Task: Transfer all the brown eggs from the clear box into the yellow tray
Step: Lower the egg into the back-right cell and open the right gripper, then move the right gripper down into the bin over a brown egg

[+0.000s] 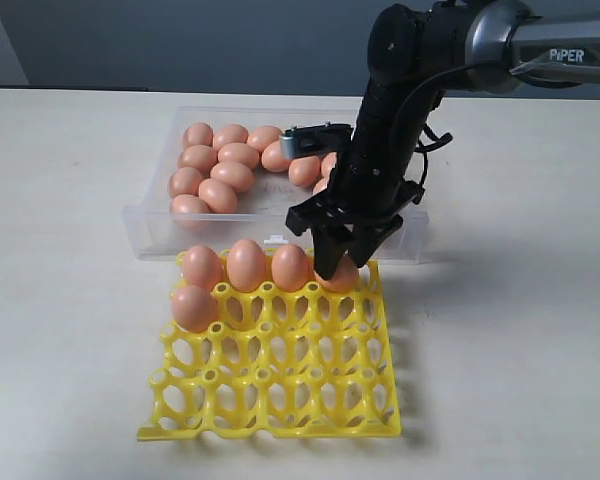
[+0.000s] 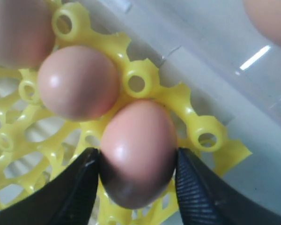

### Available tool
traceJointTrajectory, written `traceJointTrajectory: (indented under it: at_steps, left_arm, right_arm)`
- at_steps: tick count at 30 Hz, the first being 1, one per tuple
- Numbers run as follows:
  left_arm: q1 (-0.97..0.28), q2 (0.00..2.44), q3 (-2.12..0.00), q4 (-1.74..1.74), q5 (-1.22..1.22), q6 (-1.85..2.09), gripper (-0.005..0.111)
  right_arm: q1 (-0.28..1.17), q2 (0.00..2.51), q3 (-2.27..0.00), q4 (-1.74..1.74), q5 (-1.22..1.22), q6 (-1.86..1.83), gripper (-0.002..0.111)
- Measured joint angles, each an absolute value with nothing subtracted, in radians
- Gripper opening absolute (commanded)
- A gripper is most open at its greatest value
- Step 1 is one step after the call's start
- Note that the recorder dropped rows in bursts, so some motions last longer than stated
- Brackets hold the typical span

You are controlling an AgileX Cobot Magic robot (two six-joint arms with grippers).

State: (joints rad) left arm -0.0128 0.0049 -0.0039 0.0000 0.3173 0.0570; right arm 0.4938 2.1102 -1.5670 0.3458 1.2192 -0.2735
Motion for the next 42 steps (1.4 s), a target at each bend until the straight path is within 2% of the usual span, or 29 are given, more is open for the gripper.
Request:
traceJointTrajectory:
  at_steps: [1, 2, 3, 4, 6, 7, 17, 24, 32, 42]
  left_arm:
    - [-0.013, 0.005, -0.004, 0.0, 0.317, 0.057, 0.0]
    - [-0.013, 0.005, -0.004, 0.0, 0.317, 0.057, 0.0]
    - [-0.013, 0.005, -0.004, 0.0, 0.317, 0.057, 0.0]
    - [-0.013, 0.005, -0.004, 0.0, 0.317, 0.057, 0.0]
    - [-0.013, 0.005, -0.004, 0.0, 0.317, 0.057, 0.0]
    - [-0.013, 0.005, -0.004, 0.0, 0.317, 0.057, 0.0]
    - [-0.013, 0.005, -0.004, 0.0, 0.317, 0.057, 0.0]
    - [-0.013, 0.005, -0.004, 0.0, 0.317, 0.057, 0.0]
    - [-0.013, 0.005, -0.004, 0.0, 0.317, 0.057, 0.0]
    - [-0.013, 0.005, -0.004, 0.0, 0.317, 0.057, 0.0]
  right_arm:
    - [0.494, 2.11, -1.567, 0.346, 1.219, -0.267, 0.006]
    - [0.494, 2.11, -1.567, 0.35, 1.219, -0.277, 0.018]
    - [0.494, 2.11, -1.567, 0.363, 1.219, -0.305, 0.029]
    - [0.494, 2.11, -1.567, 0.378, 1.219, -0.324, 0.047]
    - [0.494, 2.11, -1.567, 0.395, 1.219, -0.344, 0.061]
    - [0.494, 2.11, -1.567, 0.399, 1.221, -0.348, 0.063]
    - [0.494, 2.089, -1.581, 0.344, 1.221, -0.342, 0.062]
    - [0.494, 2.014, -1.702, 0.269, 1.214, -0.291, 0.062]
    - [0.494, 2.017, -1.753, 0.256, 0.886, -0.178, 0.062]
    - [0.494, 2.154, -1.758, 0.143, 0.802, -0.116, 0.062]
